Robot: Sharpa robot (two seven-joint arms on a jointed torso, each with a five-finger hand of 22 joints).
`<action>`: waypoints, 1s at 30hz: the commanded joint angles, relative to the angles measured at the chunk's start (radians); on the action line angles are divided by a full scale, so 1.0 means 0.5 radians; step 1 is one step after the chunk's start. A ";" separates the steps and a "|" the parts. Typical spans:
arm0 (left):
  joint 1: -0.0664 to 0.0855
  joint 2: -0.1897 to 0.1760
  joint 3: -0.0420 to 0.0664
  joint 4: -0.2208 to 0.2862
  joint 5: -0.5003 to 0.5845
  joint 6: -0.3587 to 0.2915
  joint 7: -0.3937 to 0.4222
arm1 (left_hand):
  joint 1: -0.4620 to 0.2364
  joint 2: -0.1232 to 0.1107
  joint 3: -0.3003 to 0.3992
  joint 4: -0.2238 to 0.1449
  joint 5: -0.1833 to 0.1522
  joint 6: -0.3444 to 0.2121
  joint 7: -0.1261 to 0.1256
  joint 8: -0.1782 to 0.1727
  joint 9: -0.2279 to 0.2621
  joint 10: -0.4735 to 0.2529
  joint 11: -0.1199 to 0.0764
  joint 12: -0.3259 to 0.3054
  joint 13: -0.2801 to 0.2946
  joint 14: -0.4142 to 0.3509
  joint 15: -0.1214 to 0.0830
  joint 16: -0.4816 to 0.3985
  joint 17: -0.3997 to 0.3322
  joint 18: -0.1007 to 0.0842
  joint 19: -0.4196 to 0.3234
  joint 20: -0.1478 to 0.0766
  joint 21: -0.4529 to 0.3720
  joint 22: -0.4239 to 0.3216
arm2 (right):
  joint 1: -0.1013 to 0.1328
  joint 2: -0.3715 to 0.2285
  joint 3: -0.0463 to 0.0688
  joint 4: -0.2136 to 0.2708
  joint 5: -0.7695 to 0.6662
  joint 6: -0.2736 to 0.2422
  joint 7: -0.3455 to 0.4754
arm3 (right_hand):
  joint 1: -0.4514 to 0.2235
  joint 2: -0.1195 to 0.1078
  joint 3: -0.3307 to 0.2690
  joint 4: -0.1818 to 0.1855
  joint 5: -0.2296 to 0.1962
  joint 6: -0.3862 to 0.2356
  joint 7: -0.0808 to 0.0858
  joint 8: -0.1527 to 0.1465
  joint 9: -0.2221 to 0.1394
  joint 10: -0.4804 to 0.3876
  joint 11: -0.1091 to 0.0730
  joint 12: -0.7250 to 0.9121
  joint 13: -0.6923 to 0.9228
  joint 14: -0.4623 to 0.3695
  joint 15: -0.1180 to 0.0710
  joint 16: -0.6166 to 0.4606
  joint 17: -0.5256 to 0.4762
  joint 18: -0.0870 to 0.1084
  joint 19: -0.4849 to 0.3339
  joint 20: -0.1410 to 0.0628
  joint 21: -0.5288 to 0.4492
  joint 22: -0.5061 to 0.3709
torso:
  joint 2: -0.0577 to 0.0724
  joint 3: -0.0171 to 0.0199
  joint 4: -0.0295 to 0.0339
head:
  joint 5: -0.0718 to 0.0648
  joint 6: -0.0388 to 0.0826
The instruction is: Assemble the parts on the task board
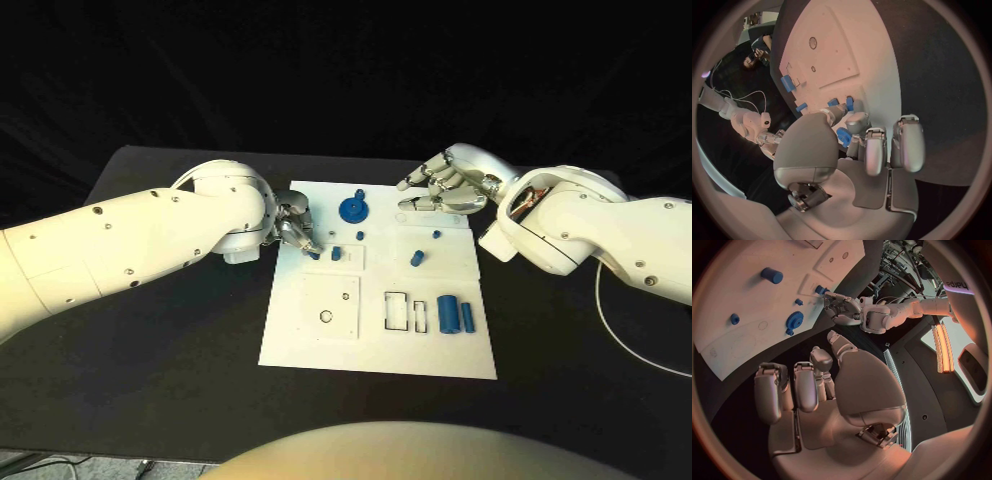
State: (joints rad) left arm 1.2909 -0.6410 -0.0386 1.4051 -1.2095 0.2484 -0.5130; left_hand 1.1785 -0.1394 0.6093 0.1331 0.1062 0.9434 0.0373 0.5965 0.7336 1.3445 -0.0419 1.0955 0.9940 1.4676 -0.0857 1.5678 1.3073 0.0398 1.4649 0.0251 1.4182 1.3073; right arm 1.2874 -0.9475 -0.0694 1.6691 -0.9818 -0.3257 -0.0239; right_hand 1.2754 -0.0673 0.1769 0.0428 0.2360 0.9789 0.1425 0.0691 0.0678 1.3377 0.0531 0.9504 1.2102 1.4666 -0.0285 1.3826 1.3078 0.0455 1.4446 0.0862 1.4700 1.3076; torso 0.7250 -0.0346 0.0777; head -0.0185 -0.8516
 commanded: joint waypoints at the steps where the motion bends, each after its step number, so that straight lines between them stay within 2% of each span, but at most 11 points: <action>1: -0.010 0.017 -0.006 0.002 0.049 0.042 -0.017 | -0.045 -0.002 0.044 -0.068 0.005 0.055 -0.034 0.006 -0.005 0.023 -0.008 0.018 0.014 0.206 -0.018 0.006 0.527 -0.003 0.082 -0.013 0.019 0.310 | -0.002 0.002 0.000 -0.002 0.002 0.022 0.018 | 0.003 0.020 -0.007 0.009 0.010 0.004 0.005 -0.003 0.002 -0.018 0.001 -0.012 -0.002 0.108 0.014 -0.010 0.067 0.016 -0.017 0.000 -0.012 0.060 | 0.001 -0.0002 0.000 | -0.003 0.002; 15: -0.010 0.041 -0.007 -0.025 0.041 0.045 -0.108 | -0.164 0.025 -0.055 -0.014 0.005 0.124 -0.055 0.007 -0.013 0.071 -0.024 0.062 0.065 0.206 -0.030 0.006 0.527 -0.016 0.107 -0.025 0.066 0.351 | -0.002 0.004 0.000 -0.003 0.004 0.020 0.020 | 0.003 0.020 -0.007 0.009 0.010 0.004 0.005 -0.003 0.002 -0.018 0.001 -0.012 -0.002 0.108 0.014 -0.010 0.067 0.016 -0.017 0.000 -0.012 0.060 | 0.002 -0.0026 0.002 | -0.006 -0.001; 30: -0.010 0.050 -0.006 -0.018 0.038 -0.011 -0.089 | -0.222 0.018 -0.126 0.002 0.004 0.162 -0.067 0.007 -0.016 0.092 -0.033 0.068 0.072 0.206 -0.036 0.006 0.527 -0.021 0.116 -0.031 0.085 0.368 | -0.003 0.004 0.000 -0.002 0.004 0.021 0.021 | 0.003 0.020 -0.007 0.009 0.010 0.004 0.005 -0.003 0.002 -0.018 0.001 -0.012 -0.002 0.108 0.014 -0.010 0.067 0.016 -0.017 0.000 -0.012 0.060 | 0.001 -0.0028 0.003 | -0.005 -0.010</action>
State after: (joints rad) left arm 1.2913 -0.6216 -0.0384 1.3904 -1.1998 0.2420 -0.5661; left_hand 1.0756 -0.1346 0.5492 0.1336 0.1068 1.0202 0.0030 0.5961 0.7265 1.3815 -0.0577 1.1269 1.0297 1.4638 -0.0965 1.5677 1.3080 0.0397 1.4650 0.0179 1.4563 1.3073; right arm 1.2867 -0.9463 -0.0695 1.6675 -0.9782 -0.3258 -0.0218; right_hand 1.2754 -0.0673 0.1769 0.0429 0.2360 0.9789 0.1425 0.0691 0.0678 1.3377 0.0532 0.9504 1.2102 1.4666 -0.0285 1.3826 1.3074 0.0455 1.4446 0.0862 1.4700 1.3073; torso 0.7255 -0.0362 0.0789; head -0.0210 -0.8562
